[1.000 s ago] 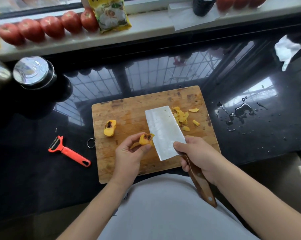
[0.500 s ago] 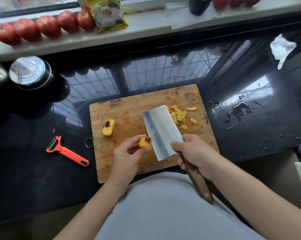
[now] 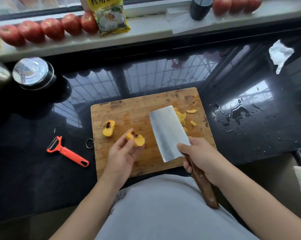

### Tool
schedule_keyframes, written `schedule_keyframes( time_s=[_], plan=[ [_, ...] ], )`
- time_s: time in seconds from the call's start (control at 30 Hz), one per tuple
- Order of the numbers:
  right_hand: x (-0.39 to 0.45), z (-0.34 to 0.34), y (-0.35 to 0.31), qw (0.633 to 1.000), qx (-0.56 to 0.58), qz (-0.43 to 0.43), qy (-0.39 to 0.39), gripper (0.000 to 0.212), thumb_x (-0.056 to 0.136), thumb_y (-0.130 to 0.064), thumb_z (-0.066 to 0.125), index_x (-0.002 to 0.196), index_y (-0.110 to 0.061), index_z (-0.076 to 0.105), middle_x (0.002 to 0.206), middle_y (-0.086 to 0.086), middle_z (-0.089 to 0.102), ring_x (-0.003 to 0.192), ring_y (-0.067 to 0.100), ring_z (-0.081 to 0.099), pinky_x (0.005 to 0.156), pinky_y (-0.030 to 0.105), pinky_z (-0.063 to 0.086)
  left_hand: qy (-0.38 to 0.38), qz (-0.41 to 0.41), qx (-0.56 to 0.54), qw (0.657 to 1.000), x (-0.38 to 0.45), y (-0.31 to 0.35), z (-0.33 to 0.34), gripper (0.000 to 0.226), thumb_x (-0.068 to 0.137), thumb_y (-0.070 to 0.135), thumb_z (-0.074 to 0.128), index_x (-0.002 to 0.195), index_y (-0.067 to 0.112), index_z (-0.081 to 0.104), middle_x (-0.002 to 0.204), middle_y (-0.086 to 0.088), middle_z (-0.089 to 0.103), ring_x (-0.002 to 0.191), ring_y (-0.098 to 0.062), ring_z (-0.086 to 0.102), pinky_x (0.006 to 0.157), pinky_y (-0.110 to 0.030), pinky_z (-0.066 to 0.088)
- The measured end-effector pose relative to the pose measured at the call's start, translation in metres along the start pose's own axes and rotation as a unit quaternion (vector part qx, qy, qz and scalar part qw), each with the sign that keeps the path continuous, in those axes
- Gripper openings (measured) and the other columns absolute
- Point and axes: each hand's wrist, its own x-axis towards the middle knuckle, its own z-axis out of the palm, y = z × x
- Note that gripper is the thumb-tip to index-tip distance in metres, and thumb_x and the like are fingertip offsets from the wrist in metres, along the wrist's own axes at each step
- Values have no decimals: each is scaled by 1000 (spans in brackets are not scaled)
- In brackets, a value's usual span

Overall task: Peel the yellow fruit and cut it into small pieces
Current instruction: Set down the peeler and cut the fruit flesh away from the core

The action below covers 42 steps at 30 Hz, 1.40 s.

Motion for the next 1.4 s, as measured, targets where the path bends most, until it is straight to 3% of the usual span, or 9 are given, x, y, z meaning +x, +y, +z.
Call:
schedule_keyframes(
  time_s=[0.1, 0.2, 0.37, 0.47, 0.57, 0.7, 0.97, 1.17, 1.4],
  plan=[
    [4, -13, -5, 990, -89, -93, 60, 18, 104, -29, 49, 114, -25, 63, 51, 5, 60, 41, 15, 51, 42, 23, 40, -60, -96, -92, 989, -9, 16, 2, 41, 101, 20, 53, 139, 6, 60, 99, -17, 69, 82, -28, 70, 75, -36, 63],
    [-2, -20, -10, 979, -108, -166, 51, 18, 106, -26, 48, 112, -25, 65, 48, 5, 58, 40, 16, 51, 44, 28, 45, -92, -152, -79, 981, -16, 20, 10, 45, 104, 28, 47, 141, 7, 59, 85, -13, 59, 59, -20, 51, 55, -28, 48],
    [-9, -18, -19, 979, -76, -189, -18, 20, 107, -27, 47, 114, -22, 65, 50, 8, 56, 40, 18, 49, 43, 30, 44, -115, -164, -3, 980, -23, 20, 23, 50, 106, 39, 38, 121, 10, 75, 68, -7, 47, 43, -15, 35, 51, -30, 17],
    [-14, -10, -24, 974, -83, -211, -29, 18, 107, -26, 46, 113, -22, 63, 47, 4, 55, 38, 16, 48, 42, 29, 43, -92, -165, 35, 981, -24, 18, 31, 47, 100, 31, 37, 101, 12, 80, 63, -7, 46, 38, -14, 29, 47, -28, 12],
    [-18, -3, -26, 969, -95, -225, -30, 16, 107, -25, 47, 110, -23, 62, 47, 3, 56, 38, 16, 50, 42, 30, 44, -79, -165, 55, 982, -26, 19, 36, 34, 96, 28, 38, 85, 13, 66, 60, -8, 43, 35, -14, 26, 43, -25, 12],
    [-17, 2, -26, 967, -110, -227, -28, 15, 107, -26, 47, 111, -23, 61, 48, 0, 58, 39, 15, 52, 41, 30, 46, -72, -144, 94, 982, -29, 20, 38, 33, 95, 27, 39, 70, 12, 55, 60, -8, 43, 38, -15, 24, 51, -32, 7],
    [-17, 2, -26, 969, -102, -225, -30, 14, 107, -27, 48, 109, -24, 61, 46, -1, 57, 38, 15, 50, 42, 28, 44, -80, -131, 111, 982, -33, 24, 41, 44, 95, 27, 38, 61, 15, 62, 60, -8, 42, 41, -15, 19, 51, -33, 8],
    [-20, 2, -28, 966, -112, -229, -33, 16, 107, -26, 47, 112, -23, 61, 47, -1, 58, 38, 13, 50, 42, 26, 43, -102, -155, 106, 977, -32, 30, 41, 33, 90, 28, 39, 63, 13, 52, 59, -7, 37, 40, -14, 16, 49, -31, 7],
    [-23, 1, -30, 961, -130, -242, -27, 17, 107, -28, 47, 115, -20, 60, 48, 0, 59, 38, 13, 51, 42, 24, 44, -109, -175, 115, 972, -33, 33, 44, 36, 88, 27, 37, 59, 14, 53, 57, -6, 34, 38, -13, 16, 51, -32, 6]
  ],
)
